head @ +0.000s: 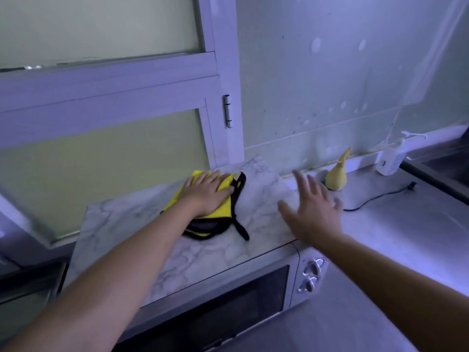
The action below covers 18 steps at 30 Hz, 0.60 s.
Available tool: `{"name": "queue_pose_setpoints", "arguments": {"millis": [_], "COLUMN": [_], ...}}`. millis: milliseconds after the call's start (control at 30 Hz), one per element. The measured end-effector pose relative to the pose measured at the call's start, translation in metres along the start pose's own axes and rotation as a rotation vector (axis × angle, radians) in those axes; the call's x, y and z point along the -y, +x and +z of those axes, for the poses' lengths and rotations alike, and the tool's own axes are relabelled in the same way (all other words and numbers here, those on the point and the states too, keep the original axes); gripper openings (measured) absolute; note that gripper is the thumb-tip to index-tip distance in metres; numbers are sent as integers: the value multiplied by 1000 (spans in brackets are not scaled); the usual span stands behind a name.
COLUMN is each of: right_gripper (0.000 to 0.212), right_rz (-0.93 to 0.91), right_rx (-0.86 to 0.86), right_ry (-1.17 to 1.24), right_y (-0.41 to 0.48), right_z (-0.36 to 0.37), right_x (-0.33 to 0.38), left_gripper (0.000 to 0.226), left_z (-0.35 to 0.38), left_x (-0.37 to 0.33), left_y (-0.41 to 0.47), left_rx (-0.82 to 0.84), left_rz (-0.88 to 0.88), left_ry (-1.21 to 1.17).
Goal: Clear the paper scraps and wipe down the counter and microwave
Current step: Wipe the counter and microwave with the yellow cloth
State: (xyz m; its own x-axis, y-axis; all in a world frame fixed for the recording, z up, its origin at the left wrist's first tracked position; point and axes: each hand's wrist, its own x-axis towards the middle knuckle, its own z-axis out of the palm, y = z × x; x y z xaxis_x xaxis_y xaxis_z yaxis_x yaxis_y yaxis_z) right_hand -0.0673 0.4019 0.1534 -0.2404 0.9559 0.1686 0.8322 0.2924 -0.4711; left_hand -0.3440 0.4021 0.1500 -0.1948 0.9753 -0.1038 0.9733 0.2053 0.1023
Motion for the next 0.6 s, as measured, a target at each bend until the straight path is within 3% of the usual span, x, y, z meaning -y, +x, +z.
{"name": "queue_pose_setpoints", "arguments": {"millis": [133,233,400,600], "right_gripper": [85,79,68,59], "right_rz": [104,-35,-55,-19], "right_rx": [232,153,82,-9], "right_ry": [375,350,487,553], "right_y": [15,16,13,15], "right_z": [-7,3,5,7], "right_x": [-44,-47,-51,-53], "left_gripper": [71,68,69,65], "left_z": [-4,-10,-8,-11], "left_x": [0,-8,-48,-114], "left_y": [45,71,106,141], "left_rx": [-24,-48,-86,-66], "left_rz": [-65,-96,-254,-234], "left_ry": [-3,-40,-49,-24]}}
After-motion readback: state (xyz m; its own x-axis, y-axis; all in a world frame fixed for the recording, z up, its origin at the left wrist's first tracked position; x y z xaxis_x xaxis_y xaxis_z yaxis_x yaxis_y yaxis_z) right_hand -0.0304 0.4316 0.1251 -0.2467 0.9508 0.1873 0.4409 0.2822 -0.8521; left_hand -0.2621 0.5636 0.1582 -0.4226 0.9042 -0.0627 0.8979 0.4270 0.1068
